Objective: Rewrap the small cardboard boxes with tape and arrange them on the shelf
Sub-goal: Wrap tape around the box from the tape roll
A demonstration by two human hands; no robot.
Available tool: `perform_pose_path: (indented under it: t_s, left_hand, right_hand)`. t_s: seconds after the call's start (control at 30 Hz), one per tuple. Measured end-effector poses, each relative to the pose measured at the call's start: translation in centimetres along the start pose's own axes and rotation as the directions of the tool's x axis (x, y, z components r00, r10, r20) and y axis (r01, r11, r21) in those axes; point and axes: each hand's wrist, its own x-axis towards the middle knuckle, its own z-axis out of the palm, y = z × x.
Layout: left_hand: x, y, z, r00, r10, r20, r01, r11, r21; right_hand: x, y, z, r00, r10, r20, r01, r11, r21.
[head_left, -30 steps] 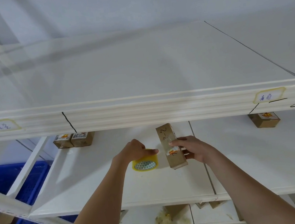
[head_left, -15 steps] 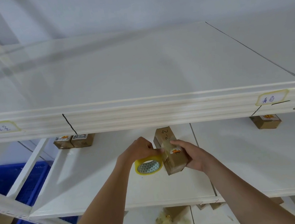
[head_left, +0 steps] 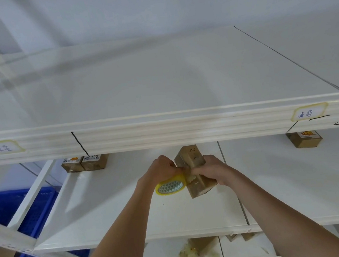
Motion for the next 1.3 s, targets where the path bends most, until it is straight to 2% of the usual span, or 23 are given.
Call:
perform_pose_path:
  t_s: [0.1, 0.23, 0.43, 0.53, 0.63, 0.9, 0.97, 1.1, 1.3]
  left_hand:
    - [0.0, -0.8, -1.0, 0.998, 0.007, 0.068, 0.002, 0.99, -0.139]
    - [0.0, -2.1, -1.8, 0.99, 0.041, 0.132, -0.01, 0.974, -0.225]
    - [0.2, -2.3, -2.0, 0.99, -0.009, 0.138, 0.031, 0.987, -0.16]
    - [0.4, -3.1, -1.6, 0.994, -0.085, 0.072, 0.086, 0.996, -0.014]
    - [0.2, -3.5, -0.7, 0.988, -0.132, 0.083, 0.13, 0.991, 0.033]
    - [0.2, -3.0, -0.4, 0.986, -0.12, 0.112, 0.111, 0.991, 0.081]
    - [0.1, -2.9, -0.3, 0.985, -0.111, 0.129, 0.108, 0.994, 0.033]
    - [-0.1, -2.6, -0.4, 0.983, -0.026, 0.184, 0.065, 0.976, -0.207]
    - [-0.1, -1.9, -1.3, 0.984, 0.037, 0.173, -0.005, 0.984, -0.179]
  right_hand:
    - [0.3, 0.2, -0.8, 0.997, 0.029, -0.07, -0.024, 0.998, 0.066]
    - [0.8, 0.7, -1.8, 0.996, 0.061, -0.068, -0.053, 0.992, 0.115]
    - [0.8, 1.4, -1.5, 0.997, 0.061, -0.048, -0.052, 0.984, 0.168]
    - [0.8, 1.3, -1.8, 0.998, 0.051, -0.033, -0.042, 0.974, 0.221]
    - [0.7, 1.2, -1.9, 0.999, 0.037, 0.0, -0.036, 0.973, 0.23]
    - [0.3, 2.3, -1.2, 0.997, 0.041, 0.066, -0.061, 0.936, 0.348]
    - [0.2, 2.5, -1.2, 0.997, 0.033, 0.073, -0.06, 0.916, 0.397]
    - [0.1, 3.3, -1.6, 0.995, 0.009, 0.101, -0.063, 0.835, 0.547]
    - [0.6, 3.7, -1.7, 0.991, 0.012, 0.137, -0.093, 0.789, 0.607]
